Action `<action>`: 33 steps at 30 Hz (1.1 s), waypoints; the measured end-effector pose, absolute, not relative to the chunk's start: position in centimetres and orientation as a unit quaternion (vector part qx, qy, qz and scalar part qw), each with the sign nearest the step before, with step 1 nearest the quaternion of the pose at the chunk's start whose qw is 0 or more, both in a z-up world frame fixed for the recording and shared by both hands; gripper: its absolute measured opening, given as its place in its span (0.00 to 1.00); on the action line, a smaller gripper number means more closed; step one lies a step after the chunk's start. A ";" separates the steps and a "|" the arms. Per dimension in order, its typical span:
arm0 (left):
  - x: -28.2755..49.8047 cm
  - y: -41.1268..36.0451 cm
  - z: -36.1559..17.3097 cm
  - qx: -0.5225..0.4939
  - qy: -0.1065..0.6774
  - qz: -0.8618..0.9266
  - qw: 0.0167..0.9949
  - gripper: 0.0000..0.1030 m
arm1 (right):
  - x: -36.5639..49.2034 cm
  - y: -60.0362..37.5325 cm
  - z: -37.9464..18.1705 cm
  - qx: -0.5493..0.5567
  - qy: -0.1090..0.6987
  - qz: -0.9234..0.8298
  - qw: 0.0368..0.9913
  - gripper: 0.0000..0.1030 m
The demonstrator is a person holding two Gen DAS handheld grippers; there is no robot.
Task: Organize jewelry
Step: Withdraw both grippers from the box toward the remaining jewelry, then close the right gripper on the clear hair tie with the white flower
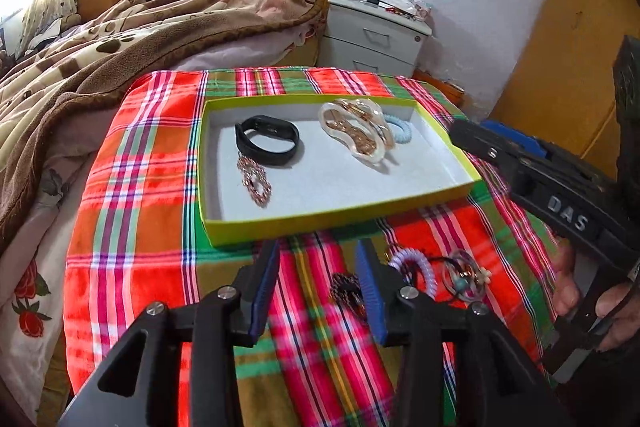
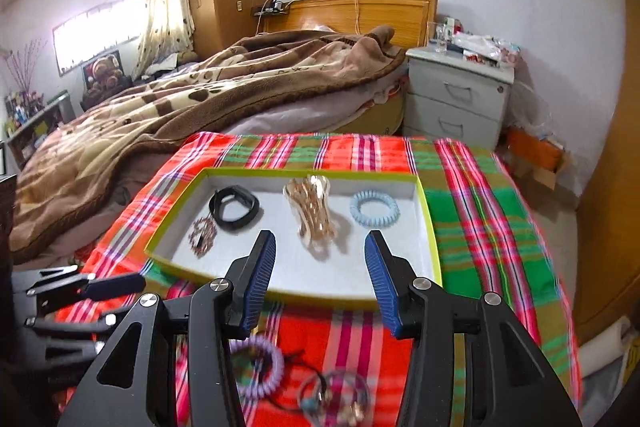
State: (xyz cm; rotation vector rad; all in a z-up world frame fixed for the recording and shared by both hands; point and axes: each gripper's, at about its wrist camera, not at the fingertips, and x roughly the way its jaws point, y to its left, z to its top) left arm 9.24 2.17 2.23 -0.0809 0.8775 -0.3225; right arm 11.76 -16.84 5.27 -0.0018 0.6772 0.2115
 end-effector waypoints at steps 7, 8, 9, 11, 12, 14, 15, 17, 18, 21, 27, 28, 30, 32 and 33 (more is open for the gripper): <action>7.7 2.3 1.3 -0.053 0.430 -0.158 0.887 0.42 | 9.0 -20.0 3.7 0.024 0.345 0.097 0.933 0.46; 7.5 2.3 1.1 -0.054 0.432 -0.159 0.886 0.42 | 8.7 -20.4 3.4 0.026 0.346 0.094 0.933 0.46; 7.4 2.2 1.0 -0.053 0.433 -0.160 0.886 0.42 | 8.4 -20.8 3.0 0.030 0.350 0.093 0.932 0.46; 7.0 2.2 0.7 -0.054 0.436 -0.161 0.884 0.42 | 7.9 -21.8 2.0 0.038 0.367 0.088 0.925 0.46; 6.9 2.3 0.5 -0.053 0.438 -0.161 0.883 0.42 | 7.8 -22.1 1.5 0.040 0.374 0.086 0.922 0.46; 6.8 2.4 0.2 -0.056 0.441 -0.158 0.882 0.42 | 7.1 -22.4 0.9 0.045 0.382 0.083 0.920 0.46; 6.7 2.4 0.1 -0.058 0.442 -0.156 0.881 0.42 | 7.0 -22.6 0.6 0.048 0.386 0.085 0.918 0.46; 6.6 2.5 -0.1 -0.059 0.443 -0.159 0.880 0.42 | 6.7 -22.7 0.0 0.050 0.397 0.086 0.912 0.46; 6.6 2.5 -0.2 -0.059 0.445 -0.157 0.880 0.42 | 6.6 -22.7 -0.2 0.050 0.400 0.087 0.911 0.46; 6.6 2.5 -0.4 -0.061 0.447 -0.157 0.878 0.42 | 6.4 -22.1 -0.7 0.042 0.409 0.101 0.906 0.46; 6.6 2.7 -0.6 -0.061 0.449 -0.154 0.878 0.42 | 6.6 -21.2 -1.7 0.035 0.430 0.103 0.896 0.46; 6.6 2.8 -0.6 -0.062 0.450 -0.153 0.878 0.42 | 6.8 -21.0 -1.9 0.029 0.435 0.097 0.895 0.46; 6.6 2.8 -0.7 -0.061 0.451 -0.153 0.877 0.42 | 6.9 -20.8 -2.0 0.022 0.439 0.094 0.893 0.46; 6.6 2.9 -0.7 -0.062 0.451 -0.151 0.877 0.42 | 7.0 -20.6 -2.2 0.017 0.440 0.090 0.893 0.46; 6.5 2.9 -0.7 -0.062 0.451 -0.151 0.877 0.42 | 7.0 -20.5 -2.2 0.014 0.440 0.089 0.893 0.46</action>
